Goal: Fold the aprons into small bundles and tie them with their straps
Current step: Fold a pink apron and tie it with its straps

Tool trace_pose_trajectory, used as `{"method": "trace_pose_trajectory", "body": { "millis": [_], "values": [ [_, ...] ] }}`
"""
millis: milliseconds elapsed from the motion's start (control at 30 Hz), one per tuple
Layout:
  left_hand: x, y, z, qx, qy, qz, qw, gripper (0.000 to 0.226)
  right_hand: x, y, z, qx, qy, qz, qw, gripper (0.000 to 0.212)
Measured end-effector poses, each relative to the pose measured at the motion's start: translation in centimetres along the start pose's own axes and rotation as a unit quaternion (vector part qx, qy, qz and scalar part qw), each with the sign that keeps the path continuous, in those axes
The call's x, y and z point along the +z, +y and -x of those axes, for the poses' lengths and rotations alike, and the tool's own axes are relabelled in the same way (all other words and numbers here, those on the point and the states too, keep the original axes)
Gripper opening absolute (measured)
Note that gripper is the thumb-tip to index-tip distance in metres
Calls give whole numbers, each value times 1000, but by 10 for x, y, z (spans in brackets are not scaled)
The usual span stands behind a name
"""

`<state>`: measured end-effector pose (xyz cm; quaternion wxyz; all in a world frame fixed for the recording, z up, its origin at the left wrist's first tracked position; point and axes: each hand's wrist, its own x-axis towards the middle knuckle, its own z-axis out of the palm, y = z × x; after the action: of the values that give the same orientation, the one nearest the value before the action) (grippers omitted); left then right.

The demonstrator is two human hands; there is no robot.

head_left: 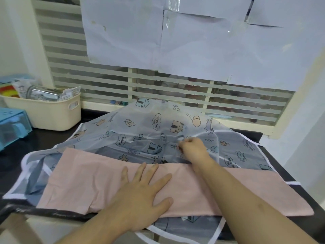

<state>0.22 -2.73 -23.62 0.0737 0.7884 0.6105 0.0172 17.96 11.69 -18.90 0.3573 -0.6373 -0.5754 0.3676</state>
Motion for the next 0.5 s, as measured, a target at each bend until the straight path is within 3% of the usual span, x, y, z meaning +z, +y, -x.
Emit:
{"method": "trace_pose_trajectory", "body": {
  "millis": [100, 167, 333, 400, 500],
  "values": [
    [1, 0, -1, 0, -8, -3, 1000, 71, -17, -30, 26, -71, -32, -174, 982, 15],
    [2, 0, -2, 1, -12, -5, 1000, 72, -30, -50, 58, -146, -70, -188, 969, 15],
    [1, 0, -2, 5, -6, -9, 1000, 79, -60, -48, 154, -264, -220, -19, 939, 12],
    [-2, -1, -1, -1, 3, -5, 1000, 79, -70, -35, 174, -243, -319, 97, 911, 16],
    [-2, -2, 0, -8, 22, 13, 1000, 67, -86, -23, 182, -180, -421, 108, 882, 19]
  ]
}}
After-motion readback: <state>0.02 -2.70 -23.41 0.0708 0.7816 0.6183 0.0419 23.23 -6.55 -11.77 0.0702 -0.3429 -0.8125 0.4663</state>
